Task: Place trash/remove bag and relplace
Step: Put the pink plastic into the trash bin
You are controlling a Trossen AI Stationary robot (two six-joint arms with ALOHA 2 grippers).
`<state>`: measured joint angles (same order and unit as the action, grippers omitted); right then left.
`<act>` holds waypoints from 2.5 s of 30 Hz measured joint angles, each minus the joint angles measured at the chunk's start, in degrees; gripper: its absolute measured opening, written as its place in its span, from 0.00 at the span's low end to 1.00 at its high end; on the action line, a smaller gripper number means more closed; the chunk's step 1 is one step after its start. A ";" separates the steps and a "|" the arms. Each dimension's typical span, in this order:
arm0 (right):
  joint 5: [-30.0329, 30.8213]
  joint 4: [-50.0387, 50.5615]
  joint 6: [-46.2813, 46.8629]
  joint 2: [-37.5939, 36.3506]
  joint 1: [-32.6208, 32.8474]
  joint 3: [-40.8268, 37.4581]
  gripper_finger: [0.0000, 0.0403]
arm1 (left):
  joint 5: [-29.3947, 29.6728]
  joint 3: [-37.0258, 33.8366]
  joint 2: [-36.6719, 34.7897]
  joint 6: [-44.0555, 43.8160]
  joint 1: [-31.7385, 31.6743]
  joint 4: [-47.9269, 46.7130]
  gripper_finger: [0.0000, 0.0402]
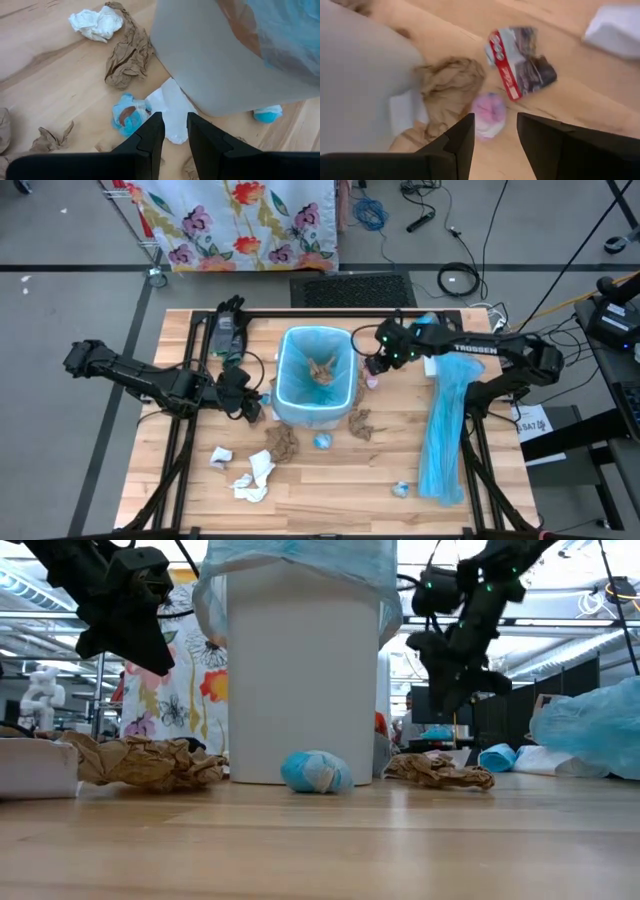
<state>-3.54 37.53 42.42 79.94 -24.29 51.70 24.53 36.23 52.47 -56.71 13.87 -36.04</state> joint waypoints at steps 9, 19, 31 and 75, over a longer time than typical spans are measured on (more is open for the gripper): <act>-1.12 -8.64 6.19 0.02 4.40 -6.16 0.35 | 1.23 0.00 0.00 0.04 -0.02 -0.31 0.22; 0.98 -12.22 6.13 6.15 4.89 -6.60 0.35 | 1.44 0.00 0.00 0.02 -0.02 -0.43 0.22; 5.87 -16.19 1.01 11.67 5.37 -6.40 0.04 | 1.20 0.00 0.01 -1.43 -0.02 -0.37 0.22; 16.44 -11.90 -22.90 5.07 20.84 35.69 0.04 | 0.97 0.00 0.02 -1.03 -1.90 -0.45 0.22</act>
<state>12.90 25.63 19.52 85.01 -3.45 87.39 25.51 36.23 52.49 -57.74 11.97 -36.49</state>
